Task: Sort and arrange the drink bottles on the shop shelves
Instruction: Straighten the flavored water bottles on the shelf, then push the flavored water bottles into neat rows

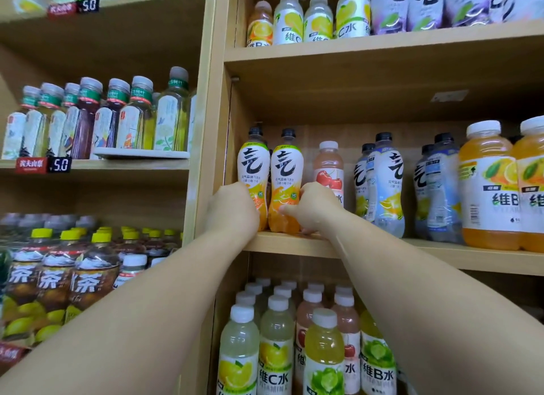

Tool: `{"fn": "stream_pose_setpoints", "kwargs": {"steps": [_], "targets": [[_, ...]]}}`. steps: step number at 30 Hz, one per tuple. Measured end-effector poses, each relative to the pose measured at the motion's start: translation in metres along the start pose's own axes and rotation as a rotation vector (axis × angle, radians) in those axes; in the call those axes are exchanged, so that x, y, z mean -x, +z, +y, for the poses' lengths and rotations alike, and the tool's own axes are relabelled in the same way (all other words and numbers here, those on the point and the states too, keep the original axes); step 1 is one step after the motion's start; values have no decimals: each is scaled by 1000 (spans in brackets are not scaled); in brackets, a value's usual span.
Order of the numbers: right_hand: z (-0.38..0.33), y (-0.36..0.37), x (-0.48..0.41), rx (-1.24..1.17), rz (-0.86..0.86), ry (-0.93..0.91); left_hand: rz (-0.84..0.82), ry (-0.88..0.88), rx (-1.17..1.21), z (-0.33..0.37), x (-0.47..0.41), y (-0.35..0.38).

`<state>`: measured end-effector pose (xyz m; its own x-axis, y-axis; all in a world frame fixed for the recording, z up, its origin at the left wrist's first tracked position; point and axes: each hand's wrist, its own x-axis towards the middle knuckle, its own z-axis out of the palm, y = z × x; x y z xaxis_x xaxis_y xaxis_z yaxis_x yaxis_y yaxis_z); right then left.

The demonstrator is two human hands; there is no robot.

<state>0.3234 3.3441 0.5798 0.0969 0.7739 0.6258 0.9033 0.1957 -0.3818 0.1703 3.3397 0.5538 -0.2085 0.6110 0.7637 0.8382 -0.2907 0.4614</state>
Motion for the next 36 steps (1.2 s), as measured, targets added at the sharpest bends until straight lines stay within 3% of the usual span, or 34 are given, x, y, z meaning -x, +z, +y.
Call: {"fn": "stream_pose_setpoints", "kwargs": {"steps": [18, 21, 27, 31, 36], "targets": [[7, -7, 17, -63, -14, -35, -29, -2, -51, 3, 7, -4], [14, -22, 40, -180, 119, -75, 101, 81, 43, -5, 14, -1], [60, -44, 124, -301, 536, -285, 323, 451, 364, -18, 99, 3], [106, -25, 179, -341, 583, -249, 123, 398, 543, -21, 168, 33], [165, 22, 203, -350, 377, 81, -169, 198, 552, -22, 215, 85]]}}
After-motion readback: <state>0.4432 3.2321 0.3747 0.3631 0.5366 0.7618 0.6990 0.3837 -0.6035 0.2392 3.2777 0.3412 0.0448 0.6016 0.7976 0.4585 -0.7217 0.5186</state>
